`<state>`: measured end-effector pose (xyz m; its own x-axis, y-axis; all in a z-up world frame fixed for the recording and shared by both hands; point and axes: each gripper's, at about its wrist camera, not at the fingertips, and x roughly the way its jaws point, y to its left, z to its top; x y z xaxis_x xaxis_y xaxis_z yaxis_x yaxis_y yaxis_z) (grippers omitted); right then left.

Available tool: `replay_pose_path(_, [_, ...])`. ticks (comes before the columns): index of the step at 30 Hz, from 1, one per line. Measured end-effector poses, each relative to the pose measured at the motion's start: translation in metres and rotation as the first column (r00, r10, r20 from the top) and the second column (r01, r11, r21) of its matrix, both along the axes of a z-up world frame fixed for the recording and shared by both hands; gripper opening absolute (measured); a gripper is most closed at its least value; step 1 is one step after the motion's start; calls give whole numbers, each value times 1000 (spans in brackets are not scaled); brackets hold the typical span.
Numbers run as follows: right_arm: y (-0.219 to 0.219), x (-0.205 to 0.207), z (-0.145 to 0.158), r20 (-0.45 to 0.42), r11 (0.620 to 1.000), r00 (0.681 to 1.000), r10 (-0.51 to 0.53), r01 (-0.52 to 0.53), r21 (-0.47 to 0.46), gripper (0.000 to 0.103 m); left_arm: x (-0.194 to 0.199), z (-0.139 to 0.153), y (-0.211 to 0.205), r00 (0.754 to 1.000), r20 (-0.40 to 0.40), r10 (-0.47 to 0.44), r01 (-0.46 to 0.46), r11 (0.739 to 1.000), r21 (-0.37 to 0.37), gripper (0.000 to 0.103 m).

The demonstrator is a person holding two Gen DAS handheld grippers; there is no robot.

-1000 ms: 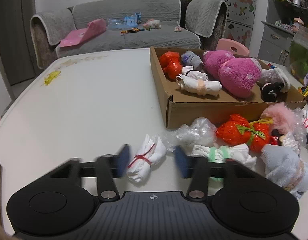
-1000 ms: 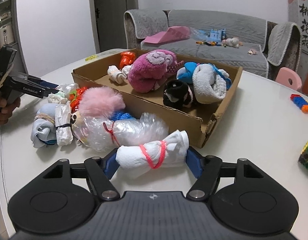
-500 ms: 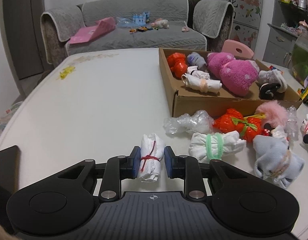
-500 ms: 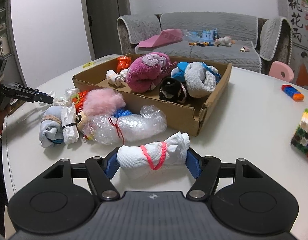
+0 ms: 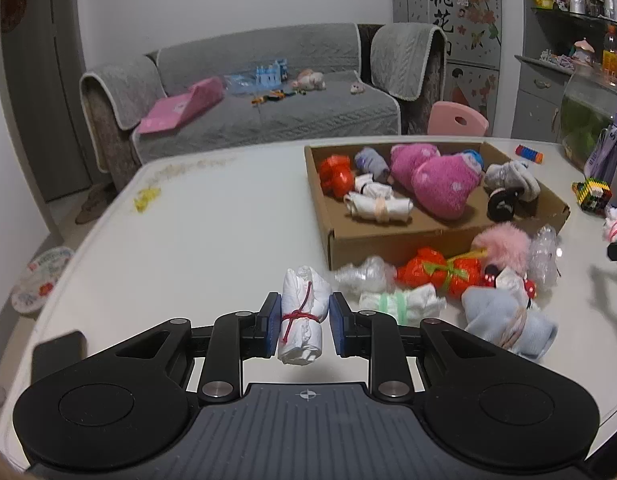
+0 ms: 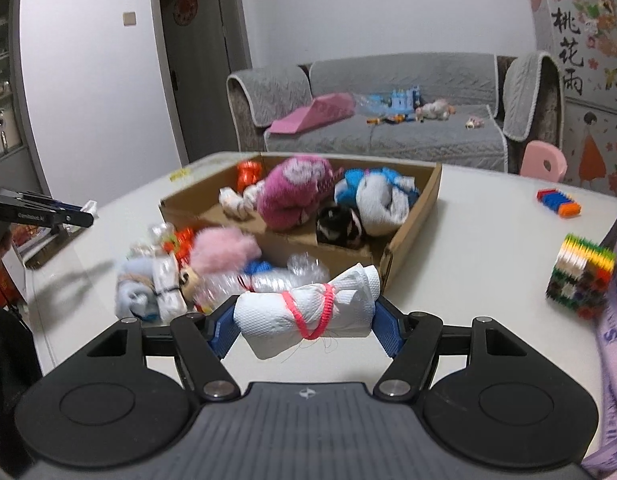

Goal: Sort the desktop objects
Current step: 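Carry the red-string towel with the left tool while the right tool carries the pink-banded towel to the box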

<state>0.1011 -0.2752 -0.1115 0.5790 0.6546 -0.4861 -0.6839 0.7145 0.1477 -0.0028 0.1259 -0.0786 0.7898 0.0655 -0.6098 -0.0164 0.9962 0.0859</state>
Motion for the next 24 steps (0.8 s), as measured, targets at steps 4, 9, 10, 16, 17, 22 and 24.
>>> replay_pose_path(4, [-4, -3, 22, 37, 1000, 999, 8, -8, 0, 64, 3, 12, -8, 1000, 15, -15, 15, 1000, 21, 31])
replay_pose_path(9, [-7, -1, 49, 83, 1000, 997, 8, -8, 7, 64, 8, 27, -17, 998, 43, -42, 41, 998, 38, 31])
replay_pose_path(10, [-6, -1, 54, 90, 1000, 996, 8, -9, 9, 64, 9, 30, -19, 998, 50, -48, 46, 998, 43, 31])
replay_pose_path(16, [1, 4, 77, 137, 999, 990, 23, -26, 23, 64, 18, 48, -29, 993, 84, -84, 79, 995, 61, 32])
replay_pose_path(17, [4, 5, 80, 145, 999, 989, 28, -31, 24, 64, 21, 50, -31, 992, 89, -90, 84, 994, 63, 32])
replay_pose_path(22, [18, 12, 85, 164, 998, 985, 49, -54, 27, 64, 32, 57, -38, 988, 110, -110, 104, 993, 61, 32])
replay_pose_path(24, [23, 15, 86, 164, 997, 985, 59, -65, 33, 64, 37, 59, -41, 986, 119, -117, 111, 992, 61, 32])
